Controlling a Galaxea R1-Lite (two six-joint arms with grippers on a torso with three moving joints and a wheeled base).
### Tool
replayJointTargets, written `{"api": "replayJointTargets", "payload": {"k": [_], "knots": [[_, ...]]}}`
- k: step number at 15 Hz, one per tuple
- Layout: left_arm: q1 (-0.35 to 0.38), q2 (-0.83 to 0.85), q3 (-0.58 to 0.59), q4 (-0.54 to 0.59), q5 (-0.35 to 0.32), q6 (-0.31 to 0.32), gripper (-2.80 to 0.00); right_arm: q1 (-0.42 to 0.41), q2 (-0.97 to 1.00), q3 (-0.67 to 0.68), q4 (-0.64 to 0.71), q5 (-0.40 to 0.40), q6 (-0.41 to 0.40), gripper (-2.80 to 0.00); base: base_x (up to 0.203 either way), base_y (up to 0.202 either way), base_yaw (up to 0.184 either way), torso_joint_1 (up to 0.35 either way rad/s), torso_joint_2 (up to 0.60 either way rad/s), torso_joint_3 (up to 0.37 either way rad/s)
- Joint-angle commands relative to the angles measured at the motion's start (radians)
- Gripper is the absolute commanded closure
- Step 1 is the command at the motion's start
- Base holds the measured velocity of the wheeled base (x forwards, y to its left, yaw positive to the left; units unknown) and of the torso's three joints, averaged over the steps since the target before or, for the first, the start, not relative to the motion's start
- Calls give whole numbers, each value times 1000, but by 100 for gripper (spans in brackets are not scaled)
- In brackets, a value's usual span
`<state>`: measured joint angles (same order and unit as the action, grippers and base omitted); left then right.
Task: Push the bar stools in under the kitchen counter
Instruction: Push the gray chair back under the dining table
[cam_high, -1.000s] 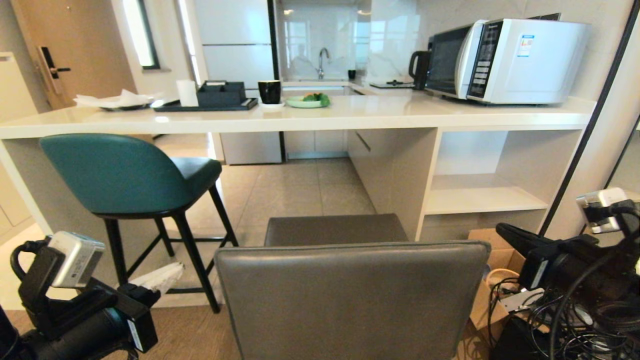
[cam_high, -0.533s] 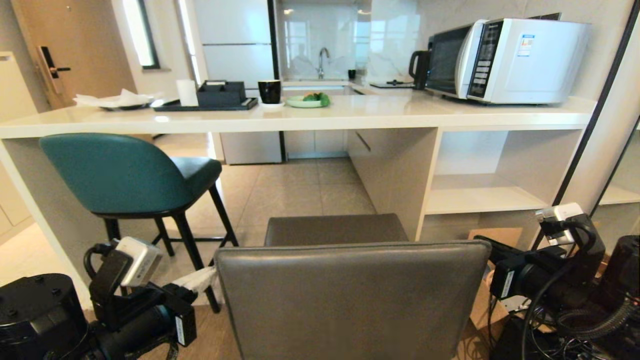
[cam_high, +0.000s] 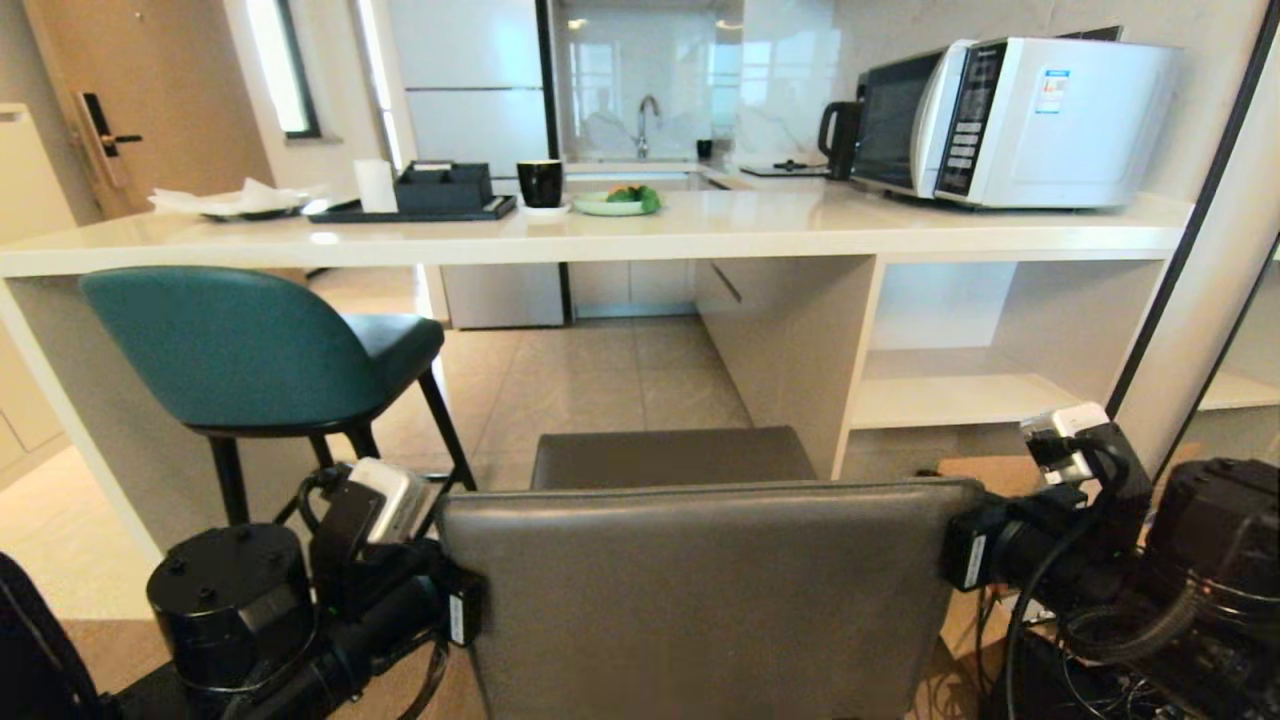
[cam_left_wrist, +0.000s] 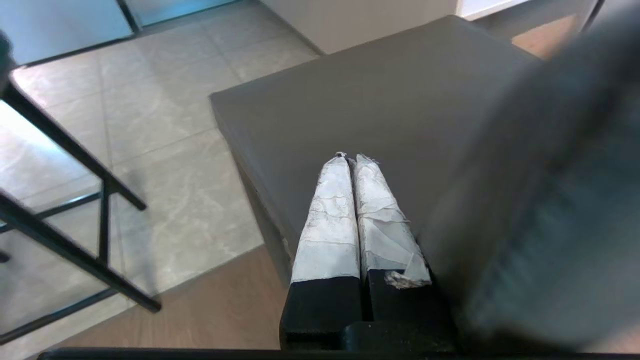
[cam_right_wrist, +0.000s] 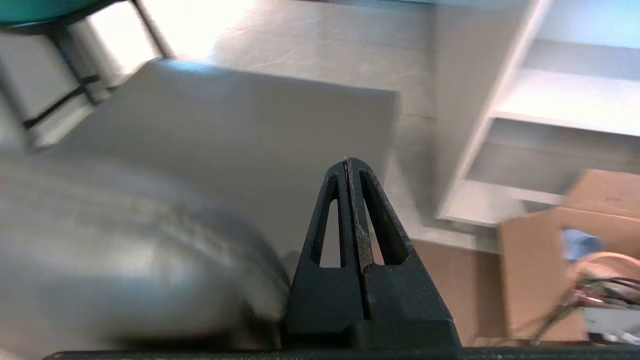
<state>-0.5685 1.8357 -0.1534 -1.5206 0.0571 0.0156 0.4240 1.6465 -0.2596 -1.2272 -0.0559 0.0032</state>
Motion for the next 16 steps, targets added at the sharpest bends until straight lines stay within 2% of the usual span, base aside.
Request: {"api": "replayJointTargets", "payload": {"k": [1, 4, 7, 9, 13, 16], "knots": [[-21, 68, -39, -9, 4, 0, 0, 16, 75, -78, -21, 7, -2, 0, 0, 0, 0, 0, 0, 0], [-18, 110, -87, -9, 11, 0, 0, 19, 153, -197, -24, 4, -3, 0, 0, 0, 0, 0, 0, 0], [-6, 154, -135, -9, 15, 0, 0, 19, 198, -249, -24, 4, -2, 0, 0, 0, 0, 0, 0, 0], [18, 178, -175, -9, 22, 0, 0, 19, 197, -256, -26, 2, -3, 0, 0, 0, 0, 0, 0, 0], [120, 219, -294, -7, 27, 18, 0, 18, 185, -239, -26, 1, 1, 0, 0, 0, 0, 0, 0, 0], [140, 209, -402, 72, 29, 31, 0, 16, 196, -235, -26, 4, 1, 0, 0, 0, 0, 0, 0, 0]]}}
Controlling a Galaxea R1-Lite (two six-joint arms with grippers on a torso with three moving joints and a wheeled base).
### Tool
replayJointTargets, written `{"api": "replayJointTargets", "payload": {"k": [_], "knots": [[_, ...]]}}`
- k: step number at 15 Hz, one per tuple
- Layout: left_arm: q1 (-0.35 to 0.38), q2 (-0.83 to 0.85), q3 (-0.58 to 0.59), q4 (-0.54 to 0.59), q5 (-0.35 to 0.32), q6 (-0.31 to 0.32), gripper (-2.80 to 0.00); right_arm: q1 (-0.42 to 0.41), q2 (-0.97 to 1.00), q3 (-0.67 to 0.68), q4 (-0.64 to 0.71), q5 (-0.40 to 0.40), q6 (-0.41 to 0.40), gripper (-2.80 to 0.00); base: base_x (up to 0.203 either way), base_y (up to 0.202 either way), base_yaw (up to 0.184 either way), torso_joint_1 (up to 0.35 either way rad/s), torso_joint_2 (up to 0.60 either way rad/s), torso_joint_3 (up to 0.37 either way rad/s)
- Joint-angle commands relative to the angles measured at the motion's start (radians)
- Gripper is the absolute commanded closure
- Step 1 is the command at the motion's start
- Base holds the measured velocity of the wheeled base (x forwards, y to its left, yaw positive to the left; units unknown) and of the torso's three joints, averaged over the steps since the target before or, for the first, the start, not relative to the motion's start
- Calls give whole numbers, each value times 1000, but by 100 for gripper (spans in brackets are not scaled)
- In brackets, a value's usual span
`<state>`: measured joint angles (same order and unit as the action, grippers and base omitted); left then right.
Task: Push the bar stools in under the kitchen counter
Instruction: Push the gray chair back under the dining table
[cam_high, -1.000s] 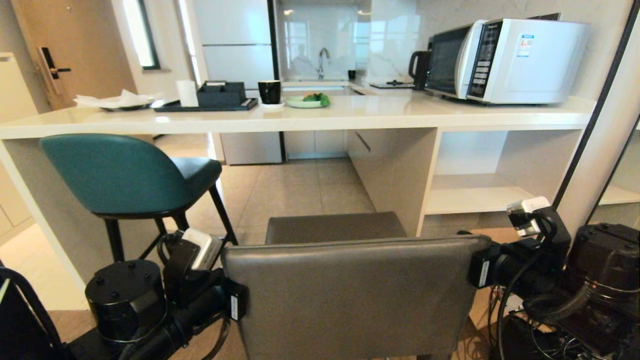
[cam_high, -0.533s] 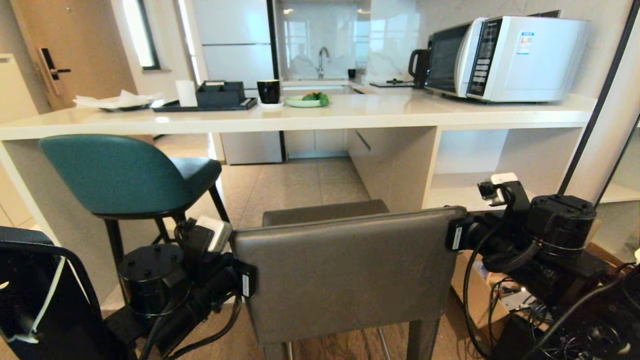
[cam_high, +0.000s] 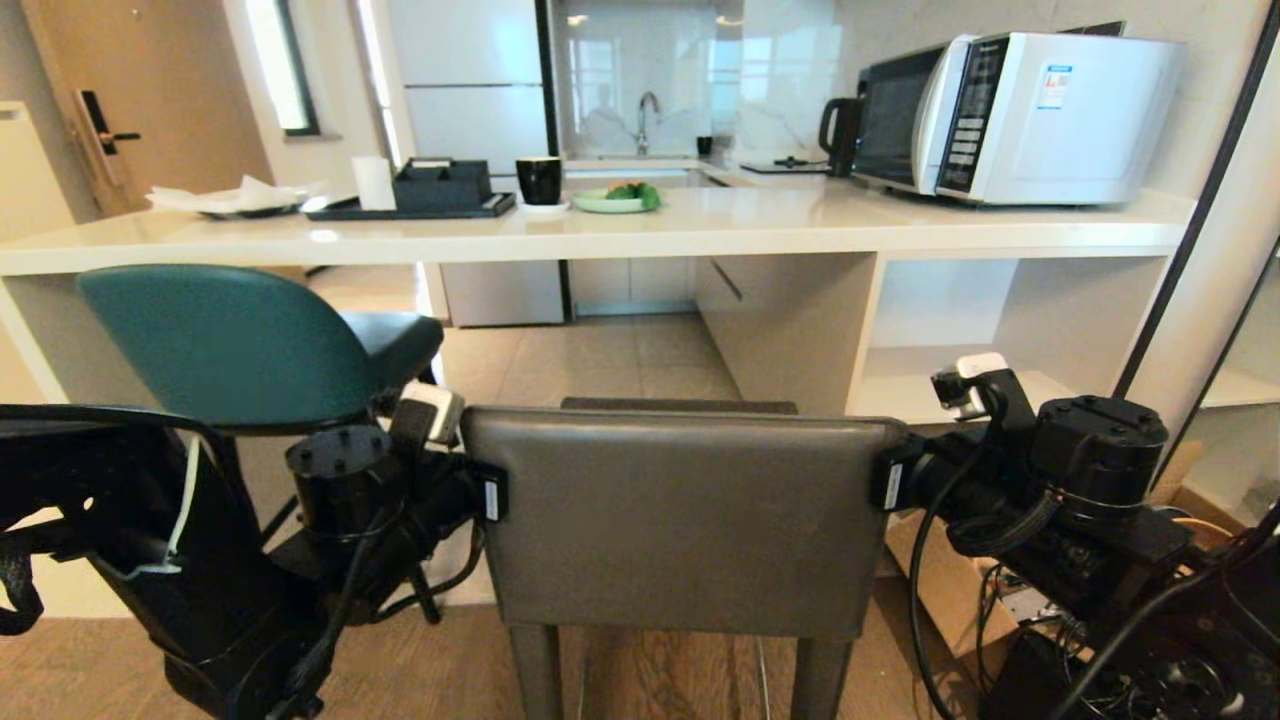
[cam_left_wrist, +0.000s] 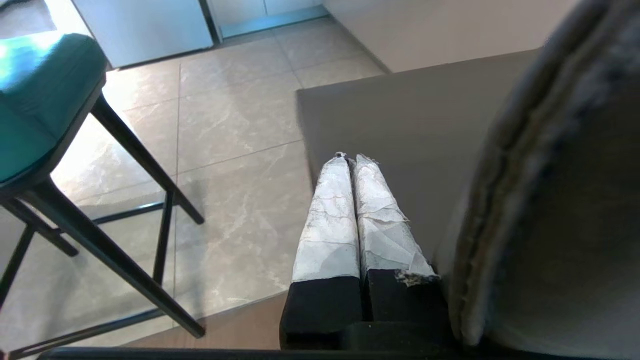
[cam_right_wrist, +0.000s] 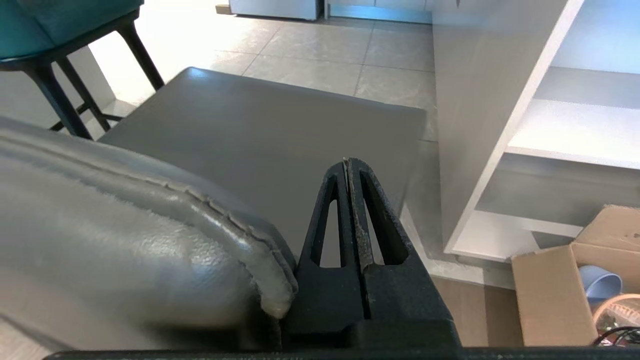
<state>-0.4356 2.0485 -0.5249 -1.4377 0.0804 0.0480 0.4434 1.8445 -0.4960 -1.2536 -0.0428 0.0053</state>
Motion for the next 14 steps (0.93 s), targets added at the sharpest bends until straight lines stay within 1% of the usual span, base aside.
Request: {"api": "replayJointTargets", "payload": {"k": [1, 3, 5, 7, 11, 14], "knots": [[10, -7, -51, 11, 5, 11, 0, -3, -2, -3, 0, -8, -1, 0, 0, 0, 0, 0, 0, 0], [7, -8, -44, 12, 4, 14, 0, -5, 7, -6, 0, -7, -1, 0, 0, 0, 0, 0, 0, 0], [-2, -9, -11, 3, 5, 14, 0, -10, 43, -41, 0, -8, 0, 0, 0, 0, 0, 0, 0, 0], [-3, -18, 12, -12, 4, 13, 0, -11, 81, -113, 1, -11, 2, 0, 0, 0, 0, 0, 0, 0], [1, -35, 12, -13, 5, 13, 0, -4, 158, -294, 44, -11, 1, 0, 0, 0, 0, 0, 0, 0], [-2, -24, 9, -13, 5, 13, 0, -2, 216, -382, 75, -11, -2, 0, 0, 0, 0, 0, 0, 0]]}}
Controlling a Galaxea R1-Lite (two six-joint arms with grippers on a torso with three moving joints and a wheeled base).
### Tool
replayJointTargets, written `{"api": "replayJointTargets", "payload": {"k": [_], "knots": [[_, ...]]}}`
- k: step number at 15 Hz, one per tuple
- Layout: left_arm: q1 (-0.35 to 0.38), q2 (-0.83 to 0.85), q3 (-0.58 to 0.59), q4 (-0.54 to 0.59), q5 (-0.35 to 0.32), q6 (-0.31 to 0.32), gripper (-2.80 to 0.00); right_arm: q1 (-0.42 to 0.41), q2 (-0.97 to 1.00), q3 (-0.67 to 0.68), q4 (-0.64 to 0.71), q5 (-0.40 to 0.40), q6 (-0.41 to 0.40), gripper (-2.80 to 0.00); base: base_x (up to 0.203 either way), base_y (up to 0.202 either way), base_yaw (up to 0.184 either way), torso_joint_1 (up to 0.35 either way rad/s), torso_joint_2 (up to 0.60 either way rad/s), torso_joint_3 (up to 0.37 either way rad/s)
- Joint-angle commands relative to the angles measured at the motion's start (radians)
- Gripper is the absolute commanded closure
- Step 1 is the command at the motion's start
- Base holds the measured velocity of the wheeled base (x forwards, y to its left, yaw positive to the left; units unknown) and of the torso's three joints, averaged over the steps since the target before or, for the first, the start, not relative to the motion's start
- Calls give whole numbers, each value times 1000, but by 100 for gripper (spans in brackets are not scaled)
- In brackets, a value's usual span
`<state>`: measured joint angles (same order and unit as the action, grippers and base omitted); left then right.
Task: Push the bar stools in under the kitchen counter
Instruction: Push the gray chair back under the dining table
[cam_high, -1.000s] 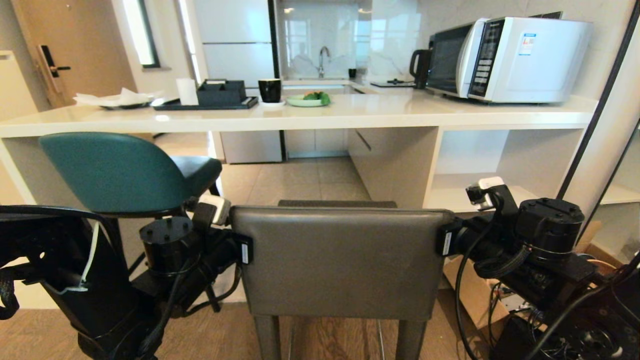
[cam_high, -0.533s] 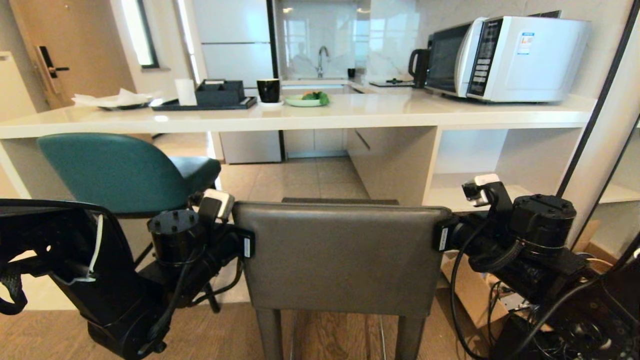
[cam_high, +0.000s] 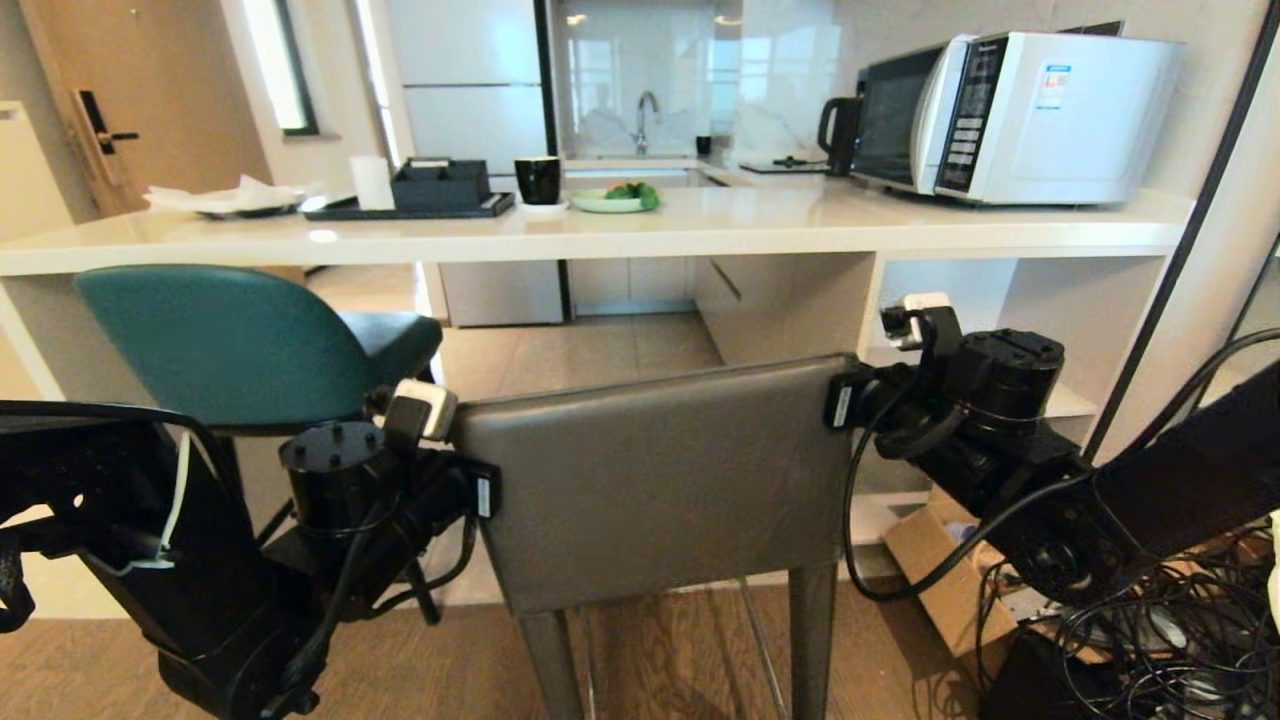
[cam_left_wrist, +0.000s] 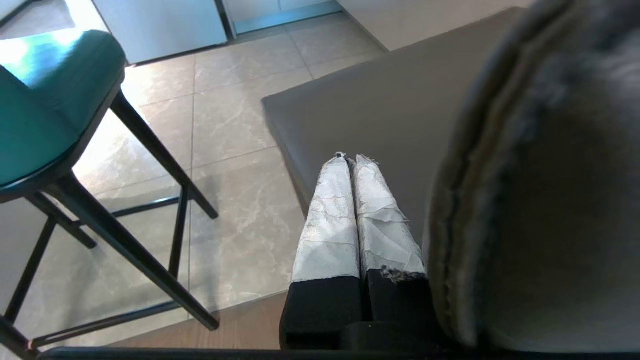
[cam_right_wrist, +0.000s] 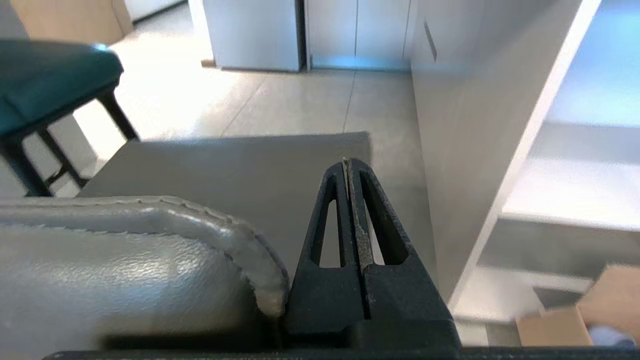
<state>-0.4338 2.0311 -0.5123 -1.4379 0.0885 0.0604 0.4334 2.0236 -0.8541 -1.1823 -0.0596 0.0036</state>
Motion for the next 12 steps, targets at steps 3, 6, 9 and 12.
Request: {"api": "replayJointTargets", "payload": {"k": [3, 6, 9, 12], "knots": [[-4, 10, -34, -8, -3, 1, 0, 1, 79, -26, 1, 3, 1, 0, 0, 0, 0, 0, 0, 0], [-8, 20, -81, 18, -3, 1, 0, -30, 102, 3, -14, 5, 3, 0, 0, 0, 0, 0, 0, 0], [3, 23, -163, 83, -2, 2, 0, -45, 122, 18, -53, 4, 1, 0, 0, 0, 0, 0, 0, 0], [29, 36, -267, 161, -5, 20, 0, -45, 129, 26, -54, 6, -1, 0, 0, 0, 0, 0, 0, 0]]}}
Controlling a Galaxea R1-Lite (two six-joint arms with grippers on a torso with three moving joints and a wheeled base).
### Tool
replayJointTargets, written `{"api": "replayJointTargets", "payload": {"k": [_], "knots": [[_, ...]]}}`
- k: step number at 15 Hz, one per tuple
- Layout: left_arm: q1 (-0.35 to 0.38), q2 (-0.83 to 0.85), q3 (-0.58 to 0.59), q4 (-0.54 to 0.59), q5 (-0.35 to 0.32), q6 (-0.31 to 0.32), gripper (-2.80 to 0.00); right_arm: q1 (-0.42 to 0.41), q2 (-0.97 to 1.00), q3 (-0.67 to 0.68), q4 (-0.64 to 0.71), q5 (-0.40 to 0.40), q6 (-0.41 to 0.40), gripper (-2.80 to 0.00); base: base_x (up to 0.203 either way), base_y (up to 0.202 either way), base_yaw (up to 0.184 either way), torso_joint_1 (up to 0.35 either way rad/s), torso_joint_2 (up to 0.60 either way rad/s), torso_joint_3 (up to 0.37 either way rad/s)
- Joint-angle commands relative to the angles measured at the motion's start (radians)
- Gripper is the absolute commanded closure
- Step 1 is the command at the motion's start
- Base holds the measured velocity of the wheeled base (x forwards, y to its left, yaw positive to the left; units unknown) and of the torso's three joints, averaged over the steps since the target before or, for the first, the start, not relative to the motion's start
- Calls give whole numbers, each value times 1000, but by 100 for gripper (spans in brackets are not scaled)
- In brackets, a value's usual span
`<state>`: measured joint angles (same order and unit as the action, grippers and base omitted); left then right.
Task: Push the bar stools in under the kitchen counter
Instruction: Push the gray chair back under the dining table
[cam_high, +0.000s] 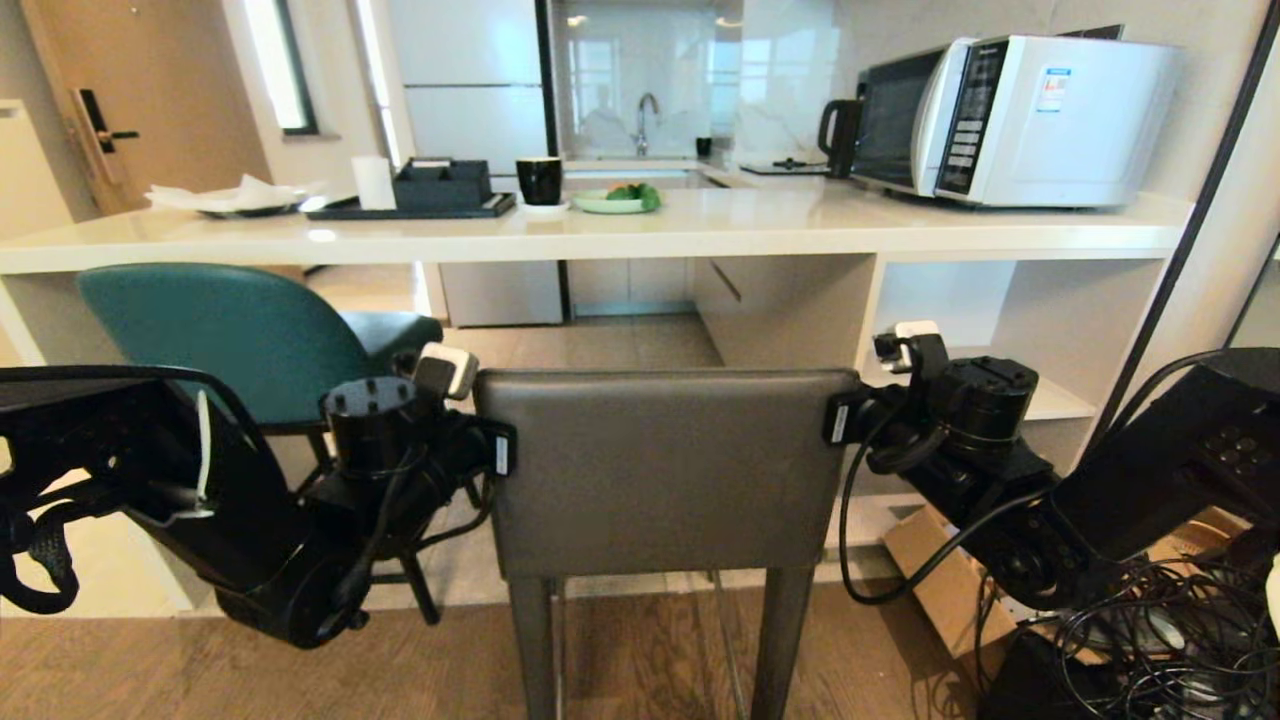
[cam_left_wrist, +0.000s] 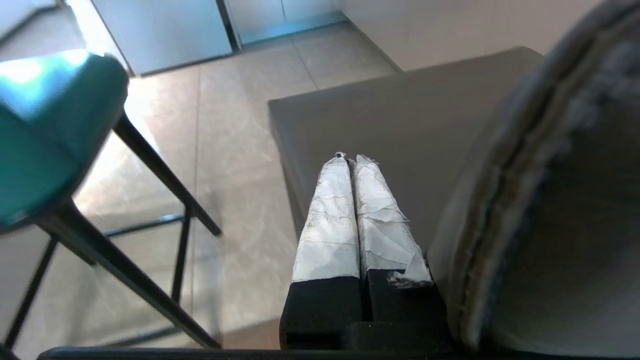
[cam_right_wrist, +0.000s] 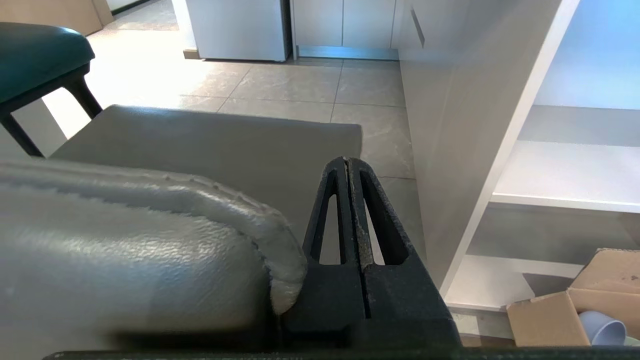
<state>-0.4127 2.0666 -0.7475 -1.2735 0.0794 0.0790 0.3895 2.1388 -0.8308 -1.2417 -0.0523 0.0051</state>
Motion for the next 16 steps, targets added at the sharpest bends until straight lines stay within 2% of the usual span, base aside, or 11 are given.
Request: {"api": "replayJointTargets", "payload": {"k": [1, 5, 9, 16], "knots": [[10, 2, -57, 18, 4, 9, 0, -1, 16, 2, 5, -2, -2, 0, 0, 0, 0, 0, 0, 0], [30, 36, -38, 18, 2, 9, 0, -1, 16, -12, 5, -1, -5, 0, 0, 0, 0, 0, 0, 0], [31, 76, 0, -130, 9, 12, 0, 7, 13, -13, 5, -4, -5, 0, 0, 0, 0, 0, 0, 0], [80, 106, 4, -157, -3, 36, 0, 17, -60, 48, -6, -9, -7, 0, 0, 0, 0, 0, 0, 0]]}}
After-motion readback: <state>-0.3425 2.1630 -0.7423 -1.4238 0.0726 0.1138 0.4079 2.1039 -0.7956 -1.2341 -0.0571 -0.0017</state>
